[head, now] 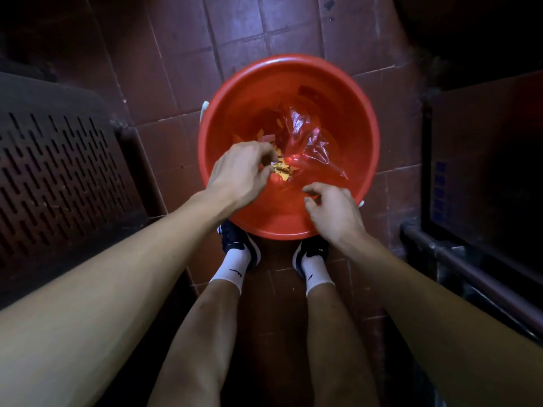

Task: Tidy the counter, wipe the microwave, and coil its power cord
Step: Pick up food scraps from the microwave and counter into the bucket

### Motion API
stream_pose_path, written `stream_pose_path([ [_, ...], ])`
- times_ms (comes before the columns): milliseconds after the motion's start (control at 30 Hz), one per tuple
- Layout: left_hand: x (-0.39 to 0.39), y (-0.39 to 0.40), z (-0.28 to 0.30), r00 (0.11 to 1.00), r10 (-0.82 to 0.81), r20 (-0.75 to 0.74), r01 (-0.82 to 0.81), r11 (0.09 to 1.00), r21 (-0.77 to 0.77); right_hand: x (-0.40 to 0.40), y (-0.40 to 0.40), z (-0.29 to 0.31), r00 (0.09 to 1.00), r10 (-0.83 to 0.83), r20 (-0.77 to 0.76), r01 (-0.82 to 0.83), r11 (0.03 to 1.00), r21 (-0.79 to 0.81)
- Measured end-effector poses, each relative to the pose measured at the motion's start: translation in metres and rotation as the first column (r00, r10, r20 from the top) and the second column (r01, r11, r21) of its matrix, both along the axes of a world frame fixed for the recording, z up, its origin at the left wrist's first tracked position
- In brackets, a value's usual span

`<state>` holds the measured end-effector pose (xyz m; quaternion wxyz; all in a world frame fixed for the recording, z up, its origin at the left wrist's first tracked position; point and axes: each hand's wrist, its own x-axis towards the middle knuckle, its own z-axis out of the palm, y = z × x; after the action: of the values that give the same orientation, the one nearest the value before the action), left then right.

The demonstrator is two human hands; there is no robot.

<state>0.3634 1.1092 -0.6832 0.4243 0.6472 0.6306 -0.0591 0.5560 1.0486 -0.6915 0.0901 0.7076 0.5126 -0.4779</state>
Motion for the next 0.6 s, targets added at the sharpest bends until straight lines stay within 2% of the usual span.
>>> stream_pose_path([
  [100,0.002,0.001,0.0,0.996,0.091,-0.017,-0.091,0.995,-0.049,0.003,-0.002,0.003,1.0,0.003,-0.003,-0.003,1.0,0.005],
  [200,0.001,-0.001,0.005,0.997,0.074,-0.03,-0.075,0.996,-0.048,0.005,-0.001,0.008,1.0,0.015,-0.002,-0.015,1.0,0.001],
  [300,-0.001,-0.006,0.017,0.996,-0.062,-0.072,0.059,0.997,-0.045,0.007,0.001,0.018,0.999,0.033,-0.002,-0.033,0.999,0.011],
  [367,-0.001,-0.009,0.028,0.964,-0.232,-0.13,0.224,0.972,-0.071,0.007,0.004,0.029,0.998,0.063,-0.002,-0.063,0.998,0.025],
  [433,-0.001,-0.012,0.045,0.926,-0.335,-0.177,0.32,0.941,-0.107,0.006,0.008,0.045,0.993,0.12,0.002,-0.12,0.992,0.032],
  [600,0.0,-0.018,0.093,0.913,-0.345,-0.22,0.32,0.937,-0.142,0.003,0.021,0.089,0.943,0.331,0.031,-0.332,0.943,0.026],
])
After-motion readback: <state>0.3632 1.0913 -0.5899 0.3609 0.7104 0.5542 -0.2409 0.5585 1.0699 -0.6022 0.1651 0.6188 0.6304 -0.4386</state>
